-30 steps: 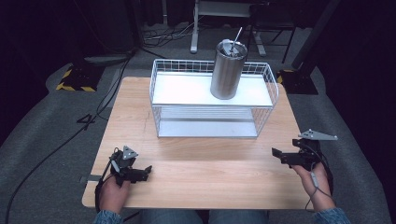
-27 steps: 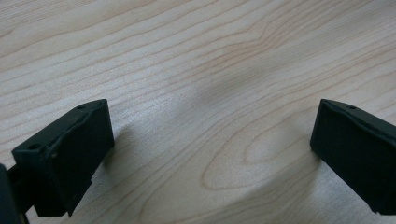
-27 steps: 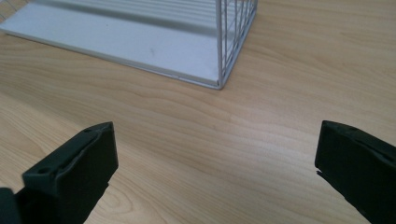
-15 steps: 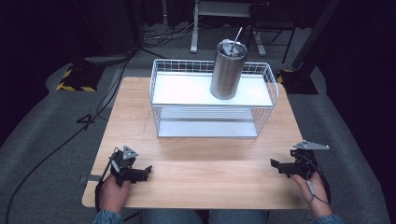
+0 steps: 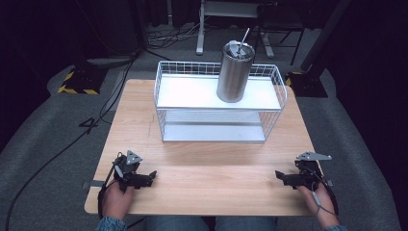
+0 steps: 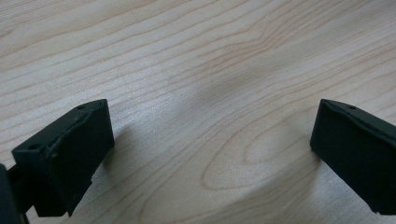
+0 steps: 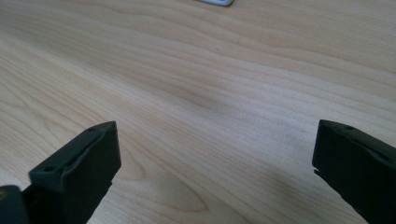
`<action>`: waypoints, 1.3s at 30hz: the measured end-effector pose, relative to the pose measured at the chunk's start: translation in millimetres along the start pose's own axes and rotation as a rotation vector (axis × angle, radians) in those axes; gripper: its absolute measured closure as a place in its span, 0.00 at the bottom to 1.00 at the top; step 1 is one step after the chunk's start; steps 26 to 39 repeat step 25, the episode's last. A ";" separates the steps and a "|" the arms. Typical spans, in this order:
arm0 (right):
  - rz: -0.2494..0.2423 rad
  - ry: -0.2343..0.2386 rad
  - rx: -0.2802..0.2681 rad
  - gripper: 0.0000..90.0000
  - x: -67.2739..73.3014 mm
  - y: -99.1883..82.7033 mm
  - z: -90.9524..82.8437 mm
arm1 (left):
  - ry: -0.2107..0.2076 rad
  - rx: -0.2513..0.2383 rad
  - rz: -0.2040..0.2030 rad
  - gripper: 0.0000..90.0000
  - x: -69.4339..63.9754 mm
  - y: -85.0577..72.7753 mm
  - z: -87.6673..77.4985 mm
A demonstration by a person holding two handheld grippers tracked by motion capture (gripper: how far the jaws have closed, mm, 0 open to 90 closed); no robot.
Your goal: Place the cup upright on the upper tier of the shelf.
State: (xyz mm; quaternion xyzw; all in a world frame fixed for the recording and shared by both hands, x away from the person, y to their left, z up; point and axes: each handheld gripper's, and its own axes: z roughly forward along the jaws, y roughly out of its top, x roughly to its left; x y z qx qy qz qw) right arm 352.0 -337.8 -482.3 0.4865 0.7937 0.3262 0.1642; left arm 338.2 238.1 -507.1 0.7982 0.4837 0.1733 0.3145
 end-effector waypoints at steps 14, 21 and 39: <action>-0.072 -0.018 0.001 0.12 5.6 -12.0 12.5 | 0.000 0.000 0.000 0.00 0.0 0.0 0.0; -0.057 -0.036 -0.055 0.05 4.2 -20.2 13.9 | 0.000 0.000 0.000 0.00 -0.1 0.0 0.0; -0.056 -0.037 -0.055 0.05 4.2 -20.2 13.9 | 0.000 0.001 0.000 0.00 -0.1 0.0 -0.1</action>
